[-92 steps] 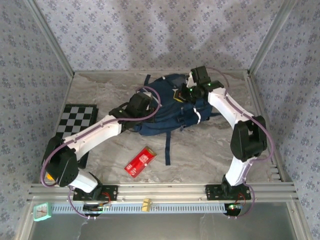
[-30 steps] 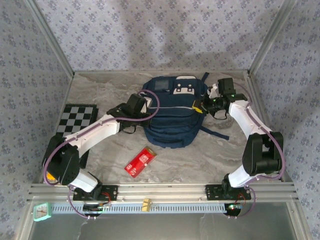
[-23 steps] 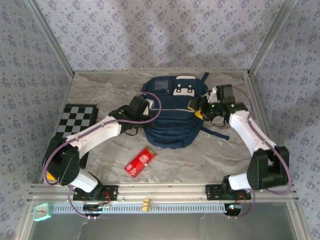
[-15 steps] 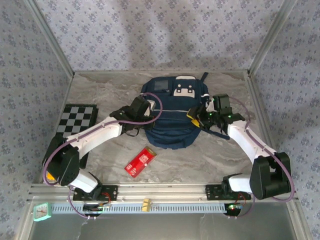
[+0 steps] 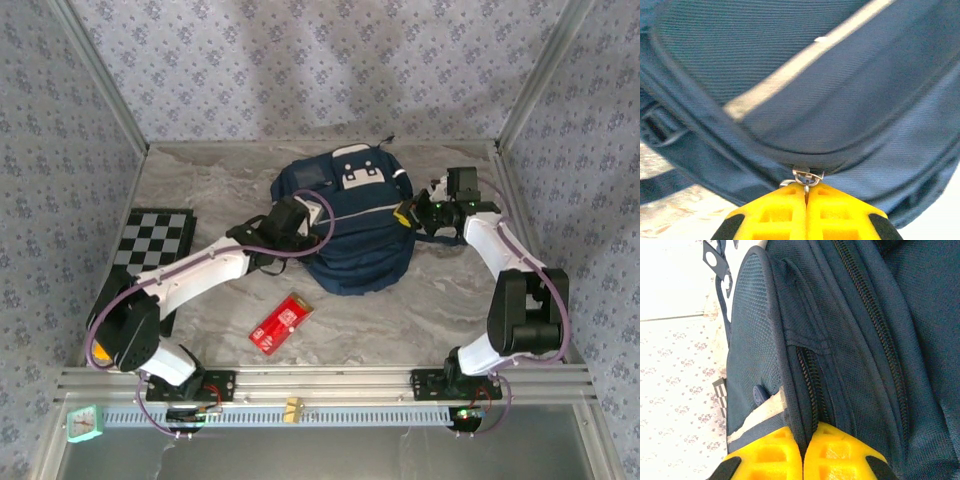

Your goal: Pack books, pencil case, and school supplies into a backpack

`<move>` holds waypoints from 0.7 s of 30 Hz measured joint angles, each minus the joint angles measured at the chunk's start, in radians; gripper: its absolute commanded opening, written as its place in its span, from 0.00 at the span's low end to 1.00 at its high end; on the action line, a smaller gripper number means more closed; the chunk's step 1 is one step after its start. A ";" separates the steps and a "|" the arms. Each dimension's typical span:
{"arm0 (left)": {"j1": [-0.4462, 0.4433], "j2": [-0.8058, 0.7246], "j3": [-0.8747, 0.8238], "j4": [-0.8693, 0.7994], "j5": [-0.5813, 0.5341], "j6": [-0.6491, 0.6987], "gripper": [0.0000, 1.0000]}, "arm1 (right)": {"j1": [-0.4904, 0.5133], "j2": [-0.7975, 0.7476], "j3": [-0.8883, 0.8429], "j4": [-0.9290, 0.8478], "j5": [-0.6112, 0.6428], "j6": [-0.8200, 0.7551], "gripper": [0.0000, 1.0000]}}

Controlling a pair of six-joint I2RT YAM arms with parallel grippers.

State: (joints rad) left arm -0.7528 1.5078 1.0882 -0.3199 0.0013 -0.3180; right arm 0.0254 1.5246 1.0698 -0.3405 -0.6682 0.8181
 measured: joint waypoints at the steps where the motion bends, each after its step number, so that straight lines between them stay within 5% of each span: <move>1: 0.027 0.008 0.000 0.003 0.005 0.005 0.00 | -0.002 0.012 0.009 0.000 -0.006 -0.001 0.00; 10: 0.150 0.136 0.088 0.002 0.037 0.045 0.00 | 0.051 0.061 0.032 0.077 0.009 0.012 0.00; 12: 0.156 0.149 0.104 -0.004 0.027 0.044 0.00 | 0.063 0.061 0.032 0.093 0.037 0.013 0.09; 17: 0.162 0.145 0.111 -0.039 0.009 0.037 0.38 | 0.062 0.050 0.031 0.085 0.079 0.001 0.41; 21: 0.169 0.068 0.061 -0.097 0.007 -0.006 0.54 | 0.063 -0.023 0.008 0.036 0.129 -0.055 0.57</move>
State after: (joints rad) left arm -0.5842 1.5757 1.1492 -0.4168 0.0082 -0.3241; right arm 0.0879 1.5017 1.0782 -0.3042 -0.5392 0.7628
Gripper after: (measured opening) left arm 0.493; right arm 0.529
